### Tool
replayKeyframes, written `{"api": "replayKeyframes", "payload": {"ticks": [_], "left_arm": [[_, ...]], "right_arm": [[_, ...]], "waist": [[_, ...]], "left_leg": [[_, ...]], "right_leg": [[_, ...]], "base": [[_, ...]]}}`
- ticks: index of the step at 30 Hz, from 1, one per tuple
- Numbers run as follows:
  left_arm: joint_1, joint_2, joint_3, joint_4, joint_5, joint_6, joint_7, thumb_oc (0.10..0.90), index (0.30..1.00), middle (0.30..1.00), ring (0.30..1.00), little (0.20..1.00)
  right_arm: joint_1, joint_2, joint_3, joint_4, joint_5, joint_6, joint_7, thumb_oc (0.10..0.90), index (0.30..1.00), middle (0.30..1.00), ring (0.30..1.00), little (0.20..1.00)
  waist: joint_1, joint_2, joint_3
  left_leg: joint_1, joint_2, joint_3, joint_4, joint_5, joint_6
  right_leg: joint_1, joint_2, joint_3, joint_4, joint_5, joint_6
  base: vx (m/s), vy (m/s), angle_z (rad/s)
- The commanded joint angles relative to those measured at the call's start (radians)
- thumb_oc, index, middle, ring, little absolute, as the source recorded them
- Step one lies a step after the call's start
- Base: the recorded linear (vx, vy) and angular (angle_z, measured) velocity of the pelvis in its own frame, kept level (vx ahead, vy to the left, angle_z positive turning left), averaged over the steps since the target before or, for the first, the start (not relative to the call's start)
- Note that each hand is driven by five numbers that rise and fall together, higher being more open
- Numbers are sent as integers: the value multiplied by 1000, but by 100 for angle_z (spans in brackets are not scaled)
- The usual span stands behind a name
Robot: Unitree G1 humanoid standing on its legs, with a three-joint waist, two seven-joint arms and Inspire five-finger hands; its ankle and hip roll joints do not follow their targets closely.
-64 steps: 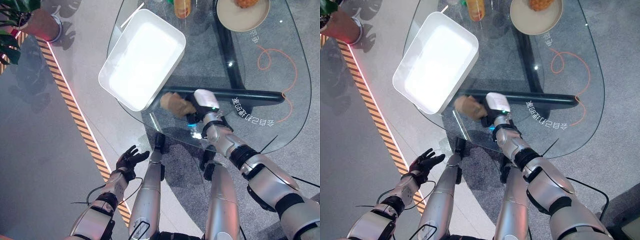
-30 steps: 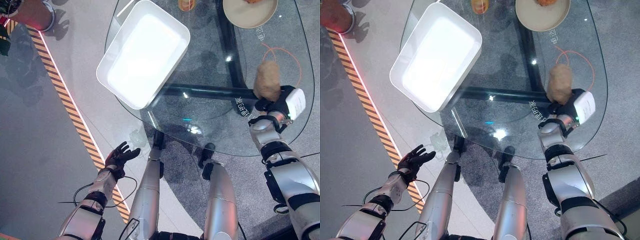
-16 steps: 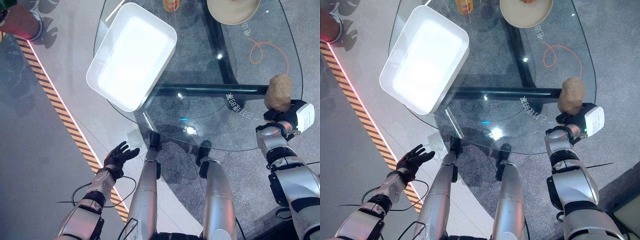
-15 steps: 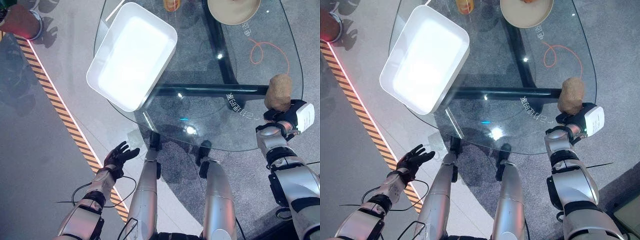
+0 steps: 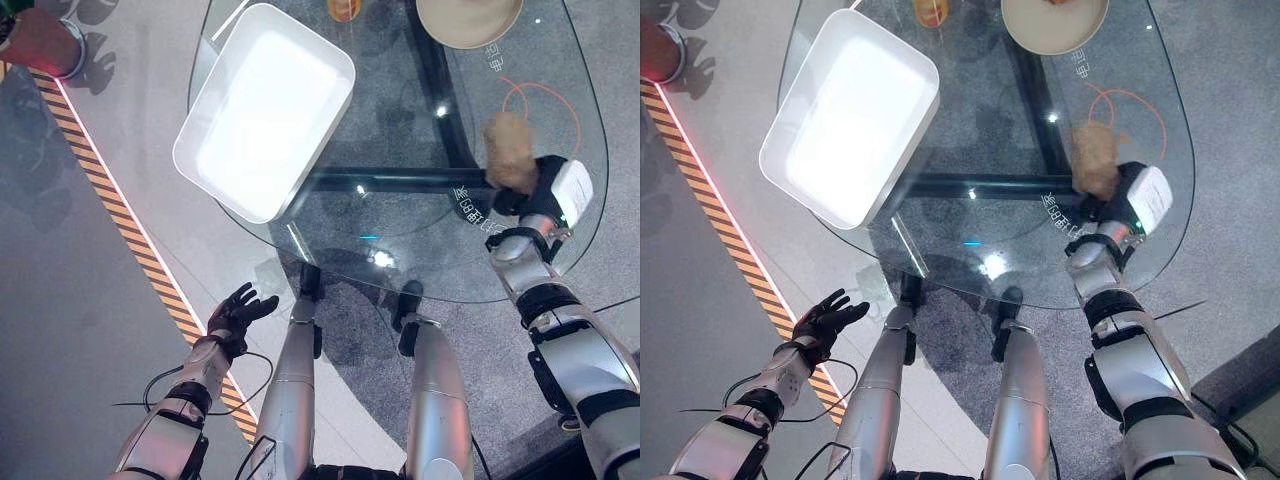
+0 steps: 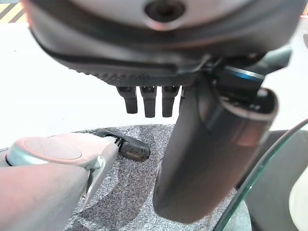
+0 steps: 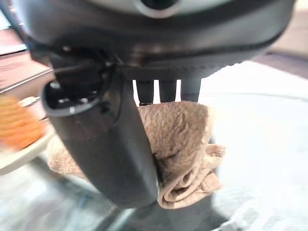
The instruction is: Wipe the table with a cloth and put it in the basket.
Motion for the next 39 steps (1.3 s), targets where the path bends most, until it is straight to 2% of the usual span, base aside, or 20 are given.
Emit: {"api": "replayKeyframes", "payload": {"ticks": [1,9,19,31,39], "left_arm": [[9,-7,17,22,-5,-28,25,800,900,900,900,900],[16,-18,13,6,6,-30,35,800,900,900,900,900],[22,-42,2,-10,17,-41,58,800,900,900,900,900],[32,-68,9,-16,24,-59,63,800,900,900,900,900],[34,-74,14,-15,31,-61,64,800,900,900,900,900]], "right_arm": [[-96,-69,38,-86,-90,-47,-18,100,300,300,300,200],[-113,-46,114,-170,-158,2,56,100,300,300,300,200],[-108,-5,192,-302,-218,8,134,100,300,300,300,200],[-61,63,286,-517,-328,14,296,100,300,300,300,200],[-26,78,301,-562,-341,24,330,100,300,300,300,200]], "waist": [[6,-5,-23],[10,-6,-23],[11,-6,-23],[10,-5,-23],[8,-6,-23]], "left_leg": [[26,-110,66,112,-145,114],[28,-114,68,106,-138,112],[26,-121,68,100,-129,109],[27,-122,73,83,-113,104],[31,-121,76,79,-107,100]], "right_leg": [[37,93,33,-143,97,-1],[41,95,27,-147,95,-6],[41,95,24,-152,95,-11],[36,96,19,-151,91,-16],[40,92,17,-152,90,-16]], "base": [[0,0,0],[0,0,0],[0,0,0],[0,0,0],[0,0,0]]}}
